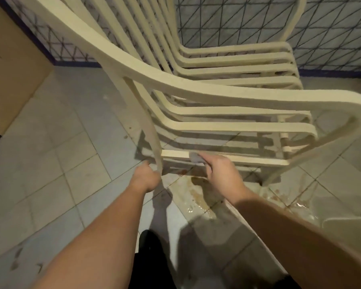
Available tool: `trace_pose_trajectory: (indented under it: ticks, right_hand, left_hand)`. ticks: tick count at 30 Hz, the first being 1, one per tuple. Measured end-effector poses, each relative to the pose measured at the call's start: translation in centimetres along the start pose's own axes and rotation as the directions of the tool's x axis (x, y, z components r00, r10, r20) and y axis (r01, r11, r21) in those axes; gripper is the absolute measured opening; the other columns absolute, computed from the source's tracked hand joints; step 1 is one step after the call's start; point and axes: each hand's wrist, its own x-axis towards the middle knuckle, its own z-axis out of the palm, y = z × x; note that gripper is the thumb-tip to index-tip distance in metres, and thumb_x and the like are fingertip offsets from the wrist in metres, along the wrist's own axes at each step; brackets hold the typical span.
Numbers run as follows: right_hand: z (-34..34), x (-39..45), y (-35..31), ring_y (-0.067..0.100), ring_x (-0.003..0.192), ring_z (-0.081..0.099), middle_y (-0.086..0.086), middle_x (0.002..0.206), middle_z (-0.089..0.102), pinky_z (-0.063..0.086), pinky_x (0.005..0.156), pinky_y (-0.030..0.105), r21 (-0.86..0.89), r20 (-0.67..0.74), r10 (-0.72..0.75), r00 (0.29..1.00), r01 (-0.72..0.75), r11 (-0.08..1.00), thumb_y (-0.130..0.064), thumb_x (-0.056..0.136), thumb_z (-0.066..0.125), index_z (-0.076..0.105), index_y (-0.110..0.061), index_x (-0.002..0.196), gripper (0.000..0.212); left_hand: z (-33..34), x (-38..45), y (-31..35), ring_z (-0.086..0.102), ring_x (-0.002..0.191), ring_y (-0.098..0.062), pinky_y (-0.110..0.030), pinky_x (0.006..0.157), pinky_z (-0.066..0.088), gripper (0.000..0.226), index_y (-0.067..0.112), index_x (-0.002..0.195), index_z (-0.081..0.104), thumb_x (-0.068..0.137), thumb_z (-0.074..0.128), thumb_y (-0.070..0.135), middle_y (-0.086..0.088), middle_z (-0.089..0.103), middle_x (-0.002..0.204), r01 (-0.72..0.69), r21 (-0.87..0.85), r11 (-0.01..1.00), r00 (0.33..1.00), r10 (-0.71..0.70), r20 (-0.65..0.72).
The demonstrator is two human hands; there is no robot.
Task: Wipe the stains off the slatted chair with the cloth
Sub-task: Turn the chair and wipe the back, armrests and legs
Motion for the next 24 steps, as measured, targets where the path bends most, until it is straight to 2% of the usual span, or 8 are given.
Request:
trace_pose_trajectory:
  ticks: [6, 9, 12, 14, 17, 20, 22, 24]
  right_hand:
    - [4.8, 7.9, -4.7, 0.031, 0.096, 0.067, 0.006, 0.106, 0.07, 0.055, 0.08, 0.039, -0.187, 0.215, -0.015, 0.976, 0.056, 0.981, -0.003, 0.09, 0.049, 0.061, -0.032, 0.122, 0.045]
    - [7.9, 8.6, -5.5, 0.032, 0.118, 0.059, 0.012, 0.128, 0.062, 0.046, 0.097, 0.038, -0.197, 0.33, 0.014, 0.944, 0.055, 0.979, -0.004, 0.091, 0.05, 0.055, -0.023, 0.134, 0.048]
    - [9.9, 7.3, -5.9, 0.024, 0.14, 0.032, 0.009, 0.152, 0.039, 0.018, 0.117, 0.034, -0.238, 0.38, -0.113, 0.918, 0.215, 0.947, 0.004, 0.092, 0.043, 0.034, -0.009, 0.149, 0.059]
    - [9.9, 5.4, -5.5, 0.022, 0.145, 0.024, 0.008, 0.155, 0.036, 0.014, 0.119, 0.033, -0.296, 0.439, -0.179, 0.881, 0.329, 0.897, 0.007, 0.089, 0.042, 0.037, -0.01, 0.146, 0.06]
    - [7.6, 3.6, -4.9, 0.016, 0.147, 0.028, 0.001, 0.158, 0.036, 0.013, 0.12, 0.027, -0.128, 0.212, -0.07, 0.975, 0.099, 0.987, 0.011, 0.09, 0.043, 0.038, -0.019, 0.151, 0.068]
    - [6.0, 5.9, -5.8, 0.023, 0.124, 0.057, 0.005, 0.137, 0.06, 0.04, 0.108, 0.031, -0.074, -0.074, 0.044, 0.996, -0.05, 0.996, 0.001, 0.093, 0.049, 0.053, -0.023, 0.14, 0.053]
    - [6.2, 7.7, -7.4, 0.027, 0.116, 0.06, 0.007, 0.128, 0.062, 0.047, 0.097, 0.034, -0.079, 0.083, 0.024, 0.996, -0.017, 0.997, 0.0, 0.092, 0.048, 0.053, -0.025, 0.136, 0.051]
    - [7.9, 7.4, -8.6, 0.026, 0.131, 0.047, 0.01, 0.142, 0.051, 0.034, 0.107, 0.033, -0.052, 0.266, 0.058, 0.962, -0.046, 0.998, 0.0, 0.092, 0.048, 0.04, -0.016, 0.146, 0.057]
  left_hand:
    - [-1.2, 1.9, 0.6, 0.057, 0.115, -0.02, -0.025, 0.095, 0.042, 0.052, 0.017, 0.152, 0.042, 0.101, 0.049, 0.012, -0.006, 0.054, 0.147, -0.131, -0.38, 0.916, 0.99, 0.104, -0.091]
    - [-1.2, 2.6, 0.9, 0.063, 0.109, -0.024, -0.029, 0.091, 0.048, 0.045, 0.021, 0.131, 0.064, 0.095, 0.045, 0.003, -0.002, 0.069, 0.123, -0.177, -0.422, 0.889, 0.981, 0.127, -0.144]
    - [-1.1, 3.0, 0.5, 0.064, 0.105, -0.025, -0.03, 0.09, 0.051, 0.048, 0.019, 0.125, 0.07, 0.091, 0.044, -0.004, 0.001, 0.073, 0.111, -0.188, -0.452, 0.872, 0.979, 0.132, -0.153]
    - [-1.2, 3.2, 0.3, 0.065, 0.105, -0.025, -0.03, 0.088, 0.05, 0.047, 0.021, 0.124, 0.071, 0.092, 0.046, -0.003, 0.007, 0.072, 0.104, -0.171, -0.487, 0.857, 0.984, 0.118, -0.137]
    - [-1.4, 3.3, 0.3, 0.058, 0.1, -0.014, -0.022, 0.081, 0.044, 0.045, 0.026, 0.132, 0.066, 0.097, 0.051, 0.003, 0.019, 0.065, 0.103, -0.166, -0.495, 0.853, 0.985, 0.116, -0.13]
    - [-1.6, 3.5, 0.2, 0.054, 0.083, -0.004, -0.005, 0.062, 0.04, 0.049, 0.026, 0.137, 0.063, 0.097, 0.048, 0.0, 0.019, 0.061, 0.102, -0.165, -0.514, 0.842, 0.986, 0.132, -0.101]
    - [-1.7, 3.2, 0.2, 0.053, 0.074, 0.002, 0.0, 0.058, 0.038, 0.052, 0.03, 0.132, 0.065, 0.095, 0.048, -0.002, 0.024, 0.062, 0.092, -0.16, -0.512, 0.844, 0.987, 0.133, -0.089]
    - [-1.7, 3.4, 0.2, 0.059, 0.083, -0.002, -0.004, 0.064, 0.042, 0.051, 0.035, 0.122, 0.069, 0.092, 0.05, -0.002, 0.026, 0.065, 0.088, -0.157, -0.517, 0.842, 0.988, 0.135, -0.08]
